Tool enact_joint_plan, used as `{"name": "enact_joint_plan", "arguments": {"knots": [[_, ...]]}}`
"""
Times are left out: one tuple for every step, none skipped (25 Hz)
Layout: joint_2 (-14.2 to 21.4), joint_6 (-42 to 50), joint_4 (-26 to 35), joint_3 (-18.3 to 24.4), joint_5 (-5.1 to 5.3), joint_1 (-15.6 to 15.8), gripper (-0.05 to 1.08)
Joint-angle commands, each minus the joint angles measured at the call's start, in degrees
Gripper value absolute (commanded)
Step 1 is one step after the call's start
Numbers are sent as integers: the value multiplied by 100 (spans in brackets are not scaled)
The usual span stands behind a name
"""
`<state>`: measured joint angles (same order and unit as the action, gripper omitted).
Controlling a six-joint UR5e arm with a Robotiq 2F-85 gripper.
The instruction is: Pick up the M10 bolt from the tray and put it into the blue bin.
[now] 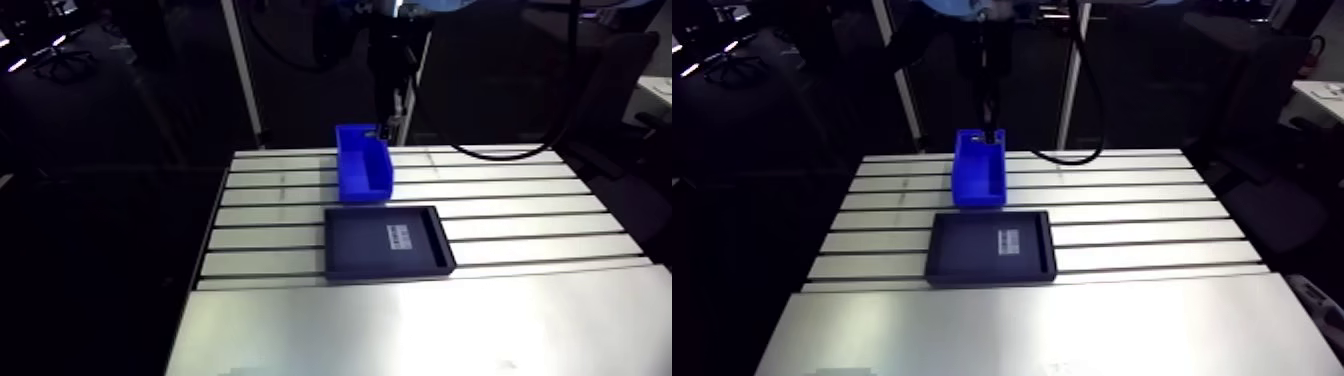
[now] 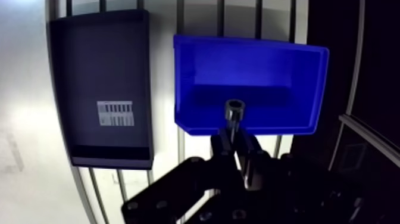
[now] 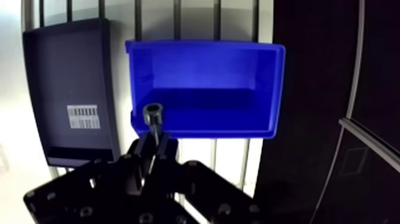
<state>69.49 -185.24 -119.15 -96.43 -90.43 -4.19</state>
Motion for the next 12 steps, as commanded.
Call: {"name": "enact_joint_plan", "arguments": {"knots": [[-301, 122, -26, 172, 4, 93, 101], [-310, 140, -26, 181, 4, 93, 101], [-345, 157, -26, 199, 4, 93, 101], [-380, 192, -26, 216, -5, 84, 101], [-433, 210, -26, 243, -5, 84, 101], [-477, 219, -26, 269, -5, 84, 100], [-521, 227, -26, 296, -5, 84, 100], [-565, 254, -26, 304, -5, 84, 100], [-600, 263, -26, 331, -5, 84, 100], [-653, 263, -26, 348, -5, 84, 100], [-679, 298, -26, 357, -5, 84, 100], [-697, 333, -26, 366, -5, 93, 100]]}}
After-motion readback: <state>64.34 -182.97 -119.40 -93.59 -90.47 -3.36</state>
